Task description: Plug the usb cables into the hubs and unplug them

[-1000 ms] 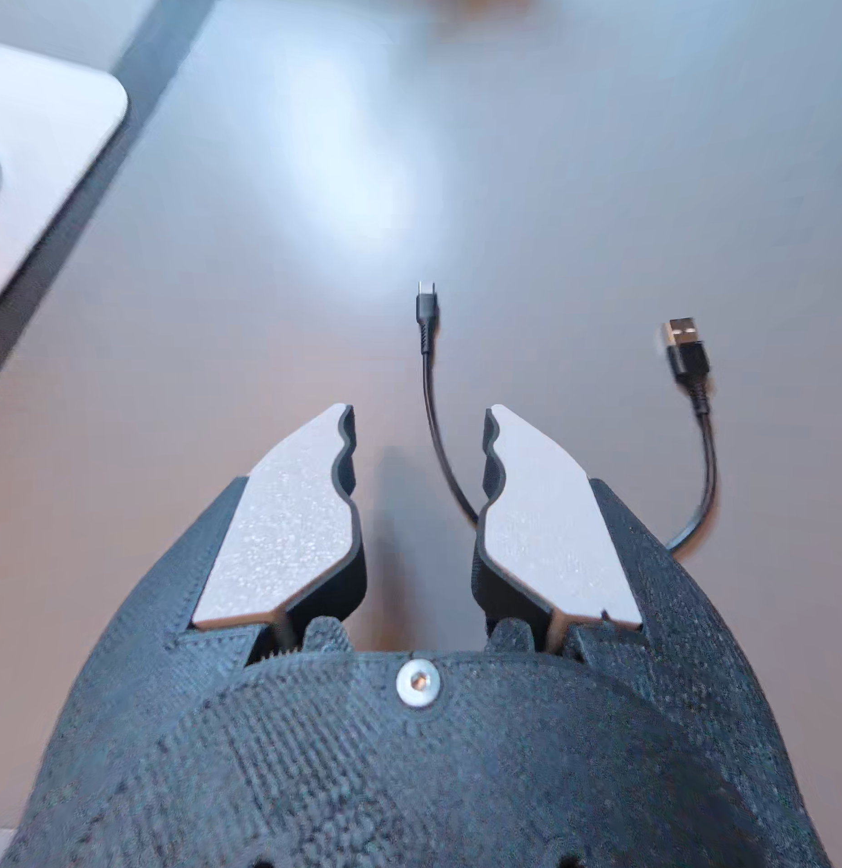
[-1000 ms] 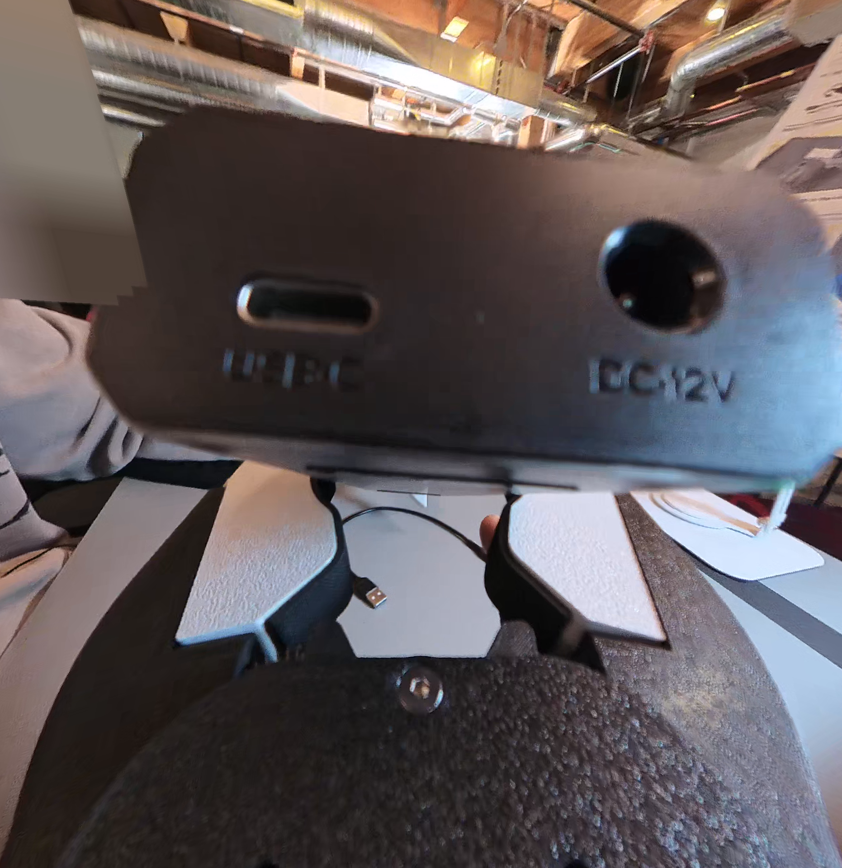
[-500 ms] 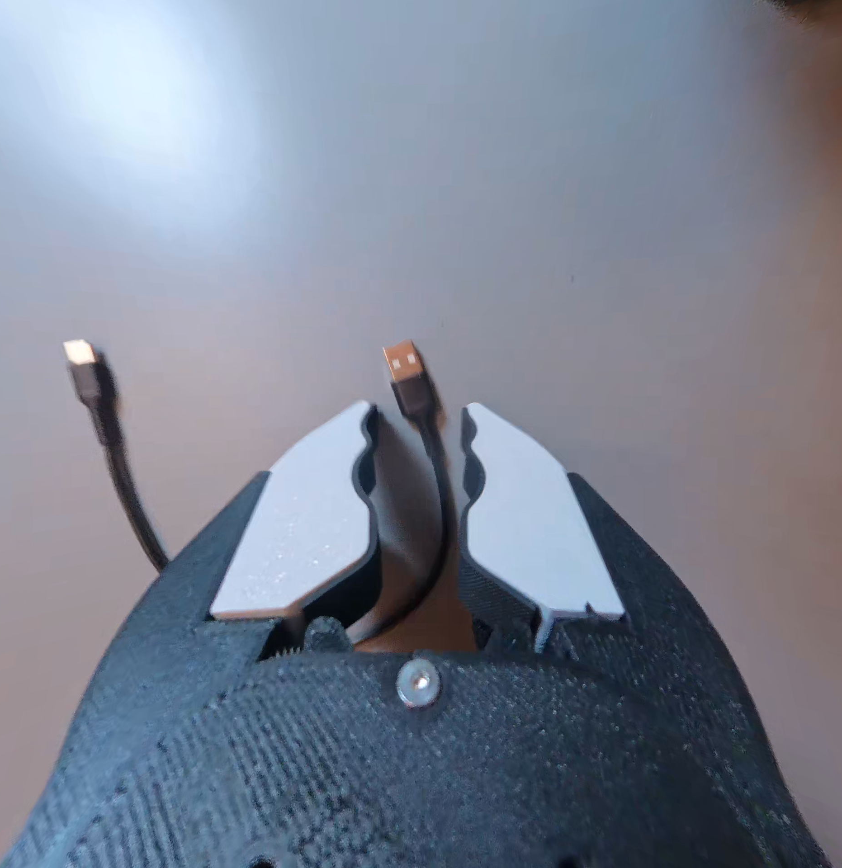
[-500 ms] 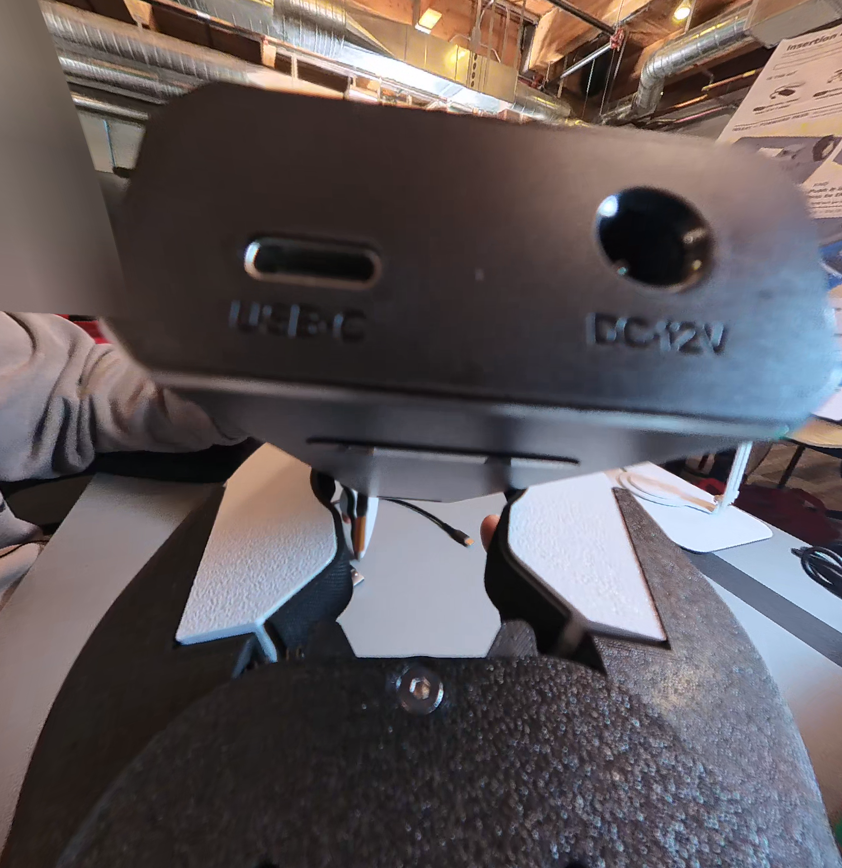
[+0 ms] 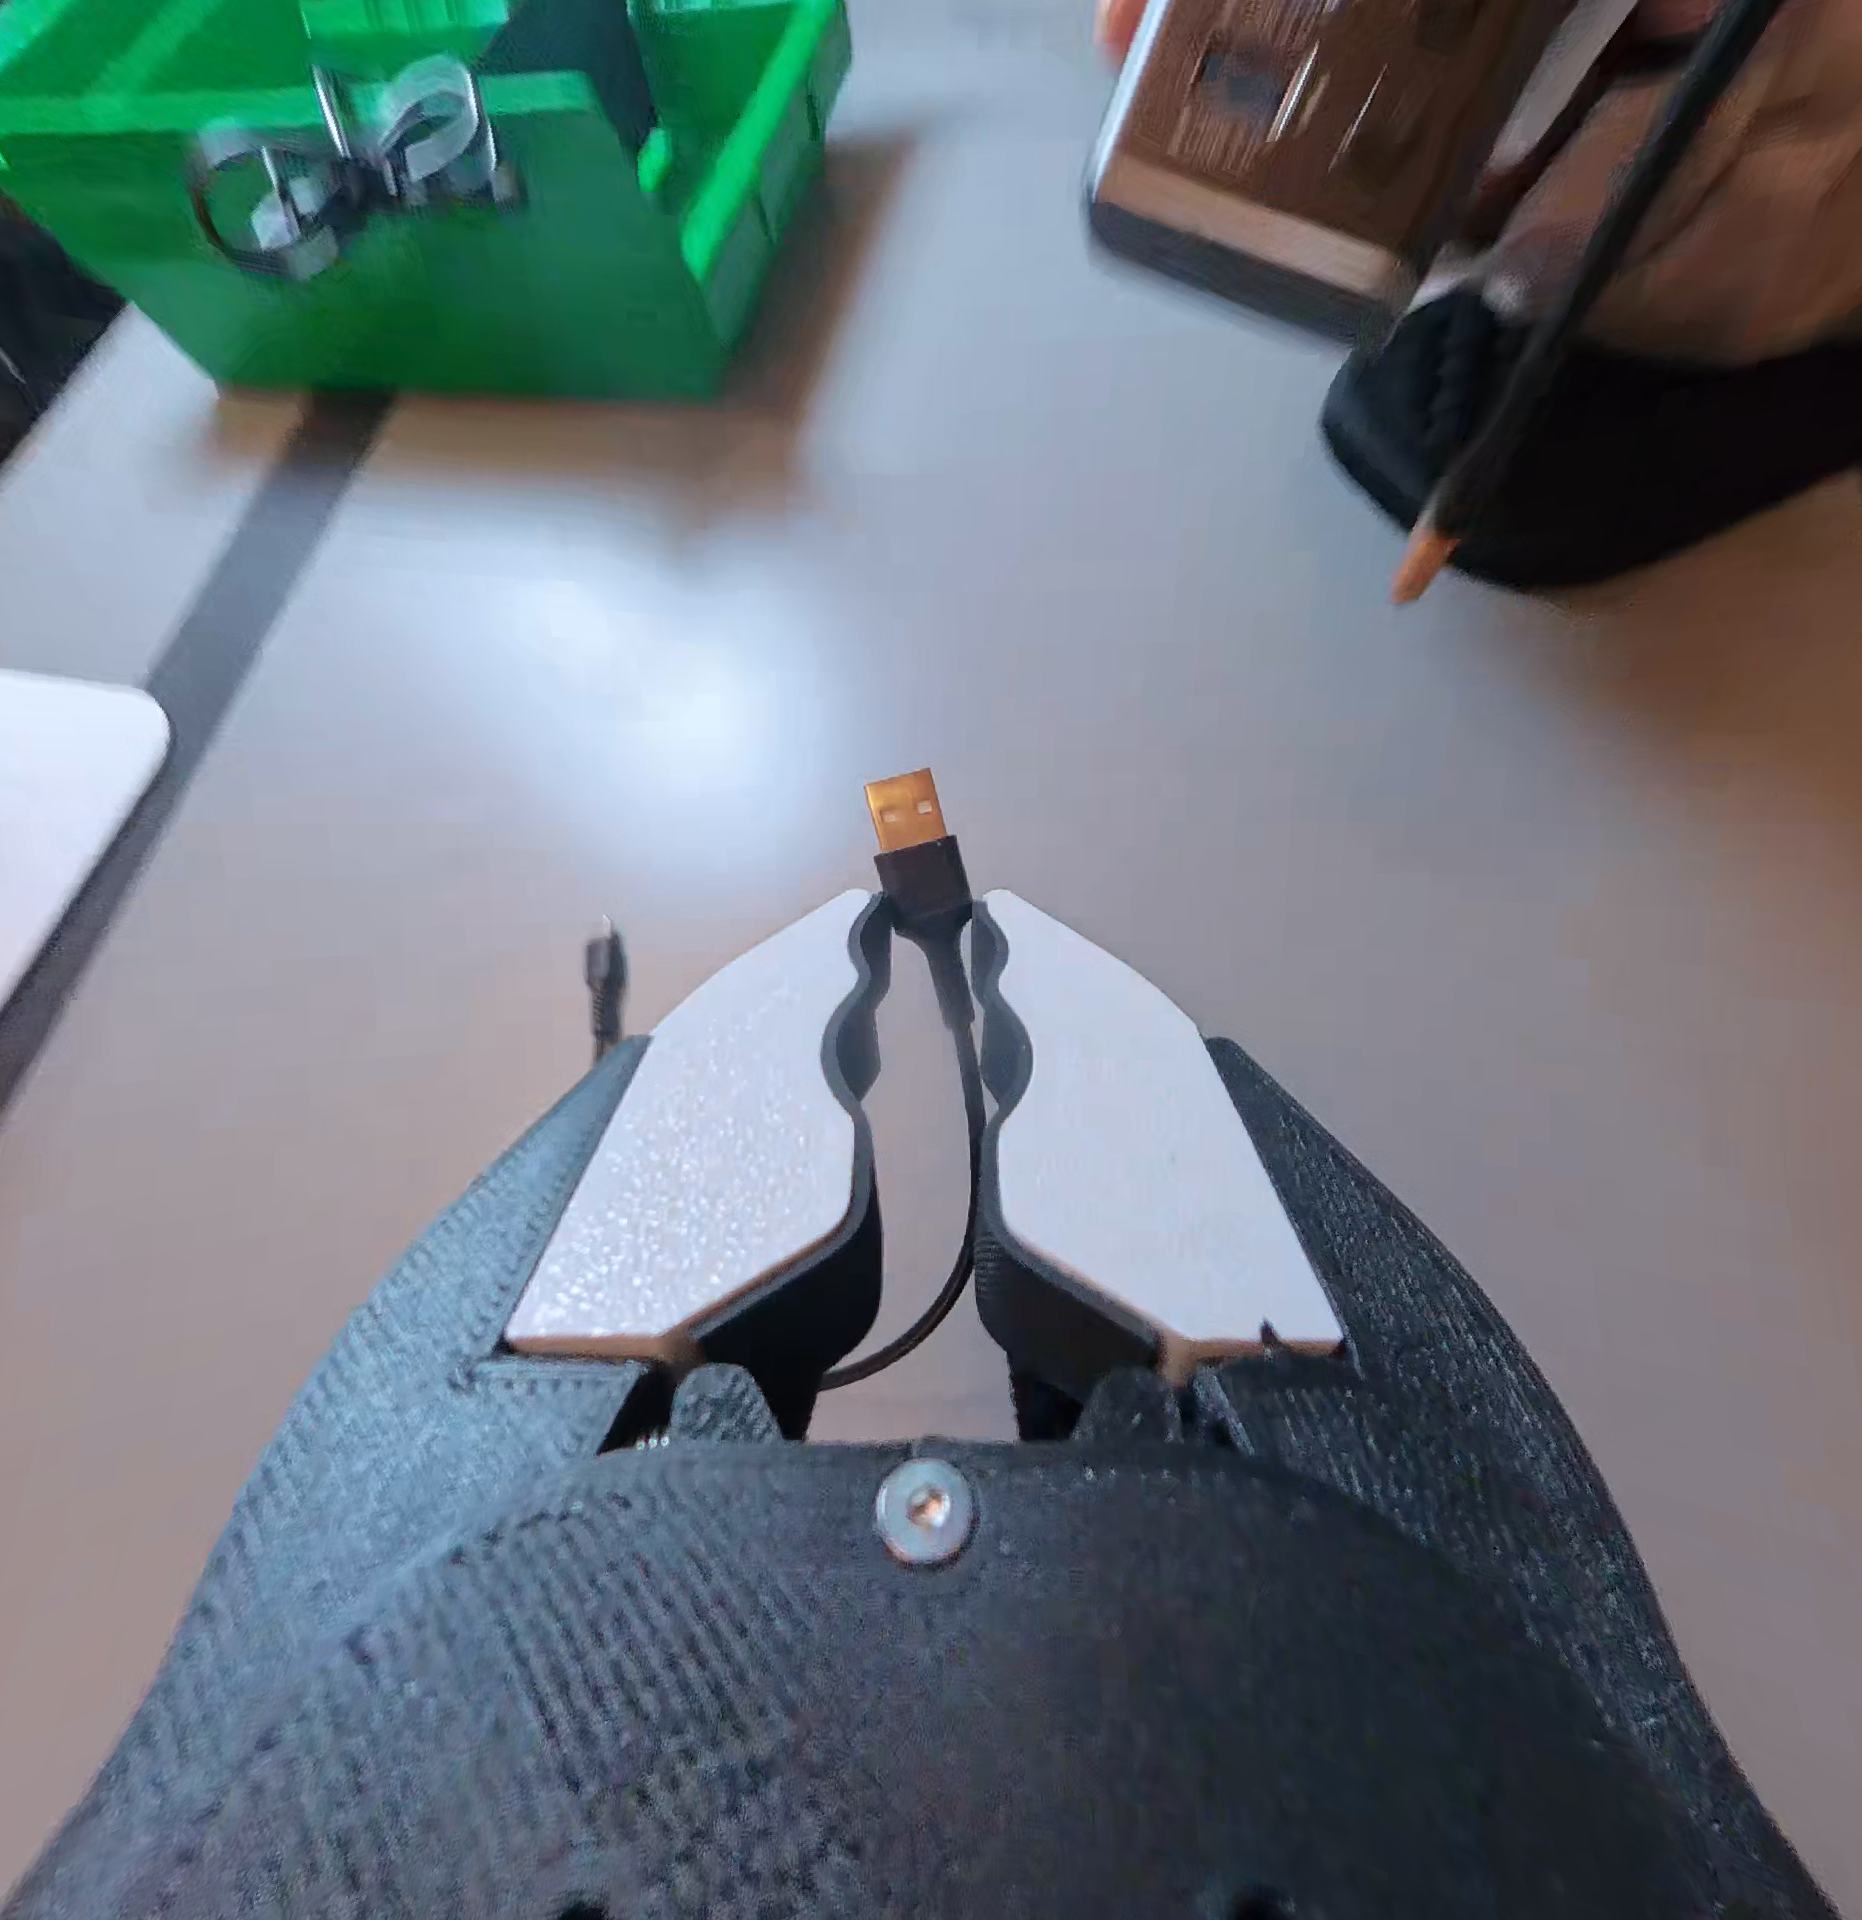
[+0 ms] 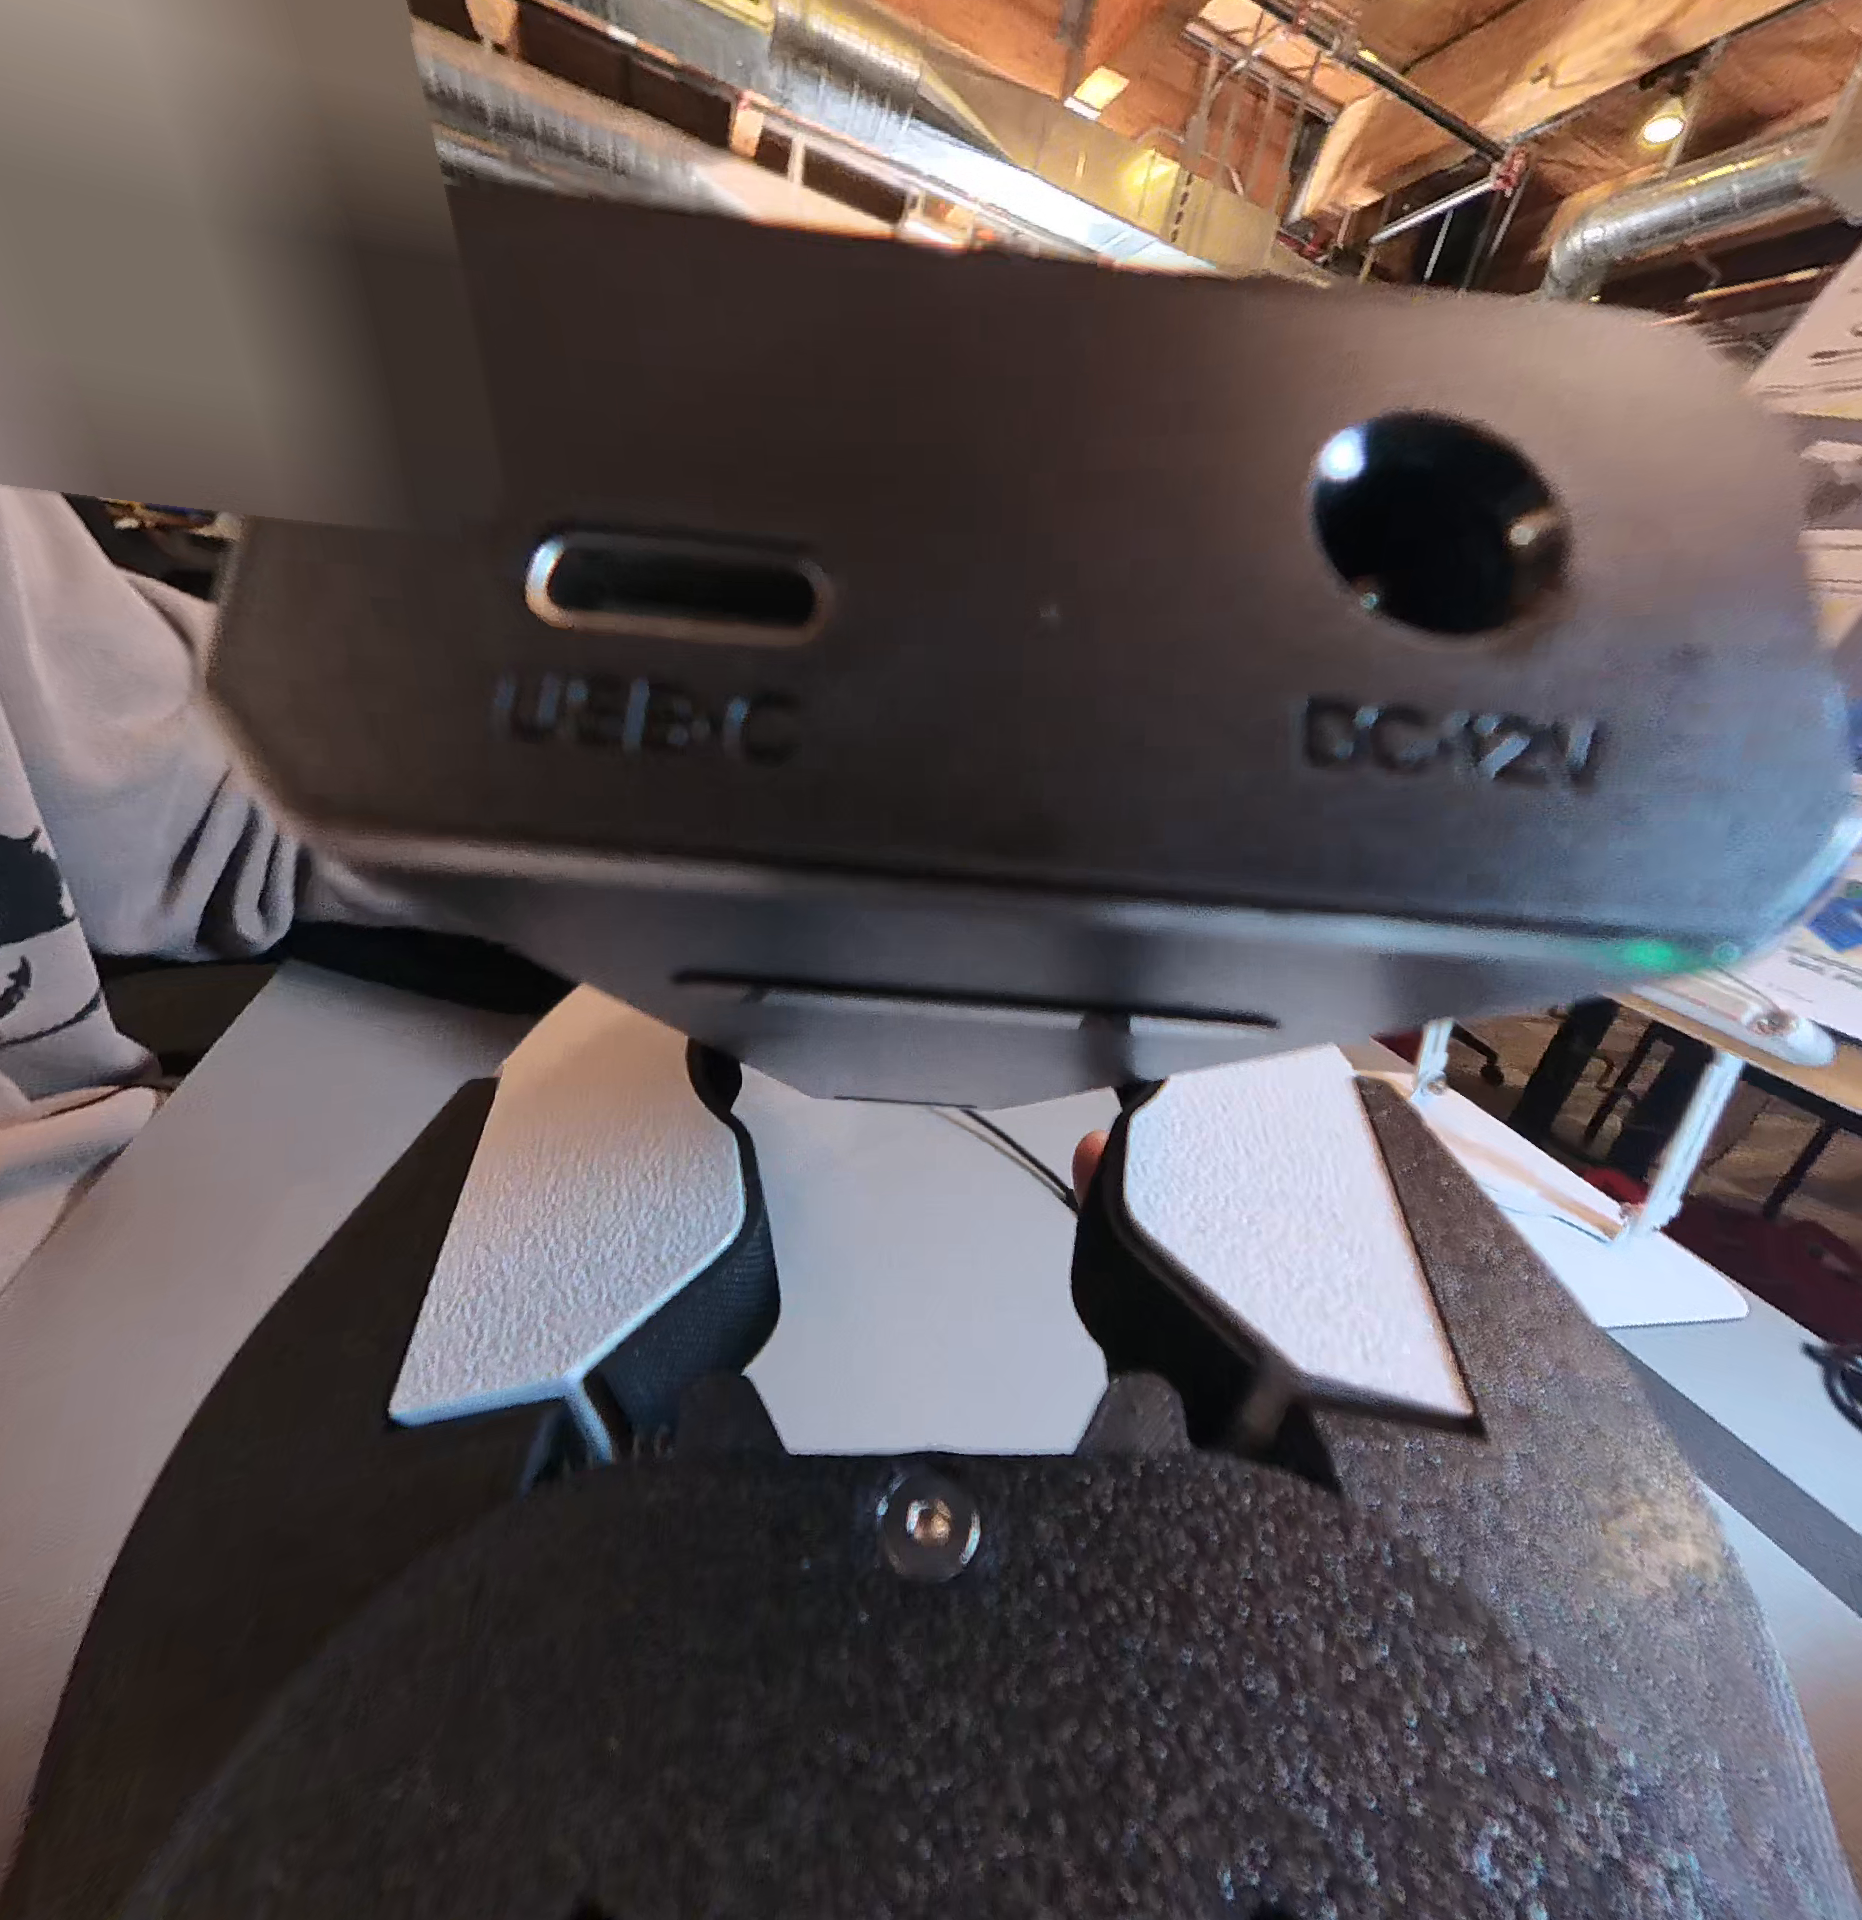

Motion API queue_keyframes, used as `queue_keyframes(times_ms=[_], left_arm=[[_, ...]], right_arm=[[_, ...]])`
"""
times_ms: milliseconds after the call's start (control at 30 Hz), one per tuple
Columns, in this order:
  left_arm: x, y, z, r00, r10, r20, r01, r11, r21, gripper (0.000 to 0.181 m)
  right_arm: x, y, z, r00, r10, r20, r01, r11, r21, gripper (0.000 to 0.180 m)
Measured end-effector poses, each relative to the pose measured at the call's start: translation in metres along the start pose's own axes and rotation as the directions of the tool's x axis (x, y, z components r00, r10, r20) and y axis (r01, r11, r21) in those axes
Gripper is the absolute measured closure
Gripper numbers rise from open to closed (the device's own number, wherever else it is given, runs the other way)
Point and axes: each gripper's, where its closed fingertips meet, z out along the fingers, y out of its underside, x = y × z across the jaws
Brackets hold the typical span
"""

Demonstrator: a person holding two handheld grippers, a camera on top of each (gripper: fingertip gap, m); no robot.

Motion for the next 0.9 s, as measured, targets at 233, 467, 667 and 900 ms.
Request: queue_keyframes(times_ms=[233, 467, 667, 900], left_arm=[[0.029, -0.055, -0.025, 0.987, 0.157, -0.030, -0.151, 0.980, 0.132, 0.165], [0.060, -0.084, -0.014, 0.949, 0.247, -0.198, -0.202, 0.954, 0.223, 0.165], [0.072, -0.085, 0.001, 0.926, 0.271, -0.262, -0.236, 0.959, 0.157, 0.167], [0.076, -0.065, 0.014, 0.923, 0.202, -0.327, -0.216, 0.976, -0.007, 0.165]], right_arm=[[-0.018, 0.013, 0.012, 0.996, 0.002, 0.091, 0.003, 0.998, -0.057, 0.109], [-0.036, 0.031, 0.021, 0.983, 0.050, 0.176, -0.021, 0.986, -0.163, 0.109], [-0.049, 0.044, 0.023, 0.971, 0.069, 0.229, -0.010, 0.969, -0.248, 0.110], [-0.048, 0.074, 0.024, 0.973, 0.076, 0.218, 0.019, 0.916, -0.402, 0.109]])
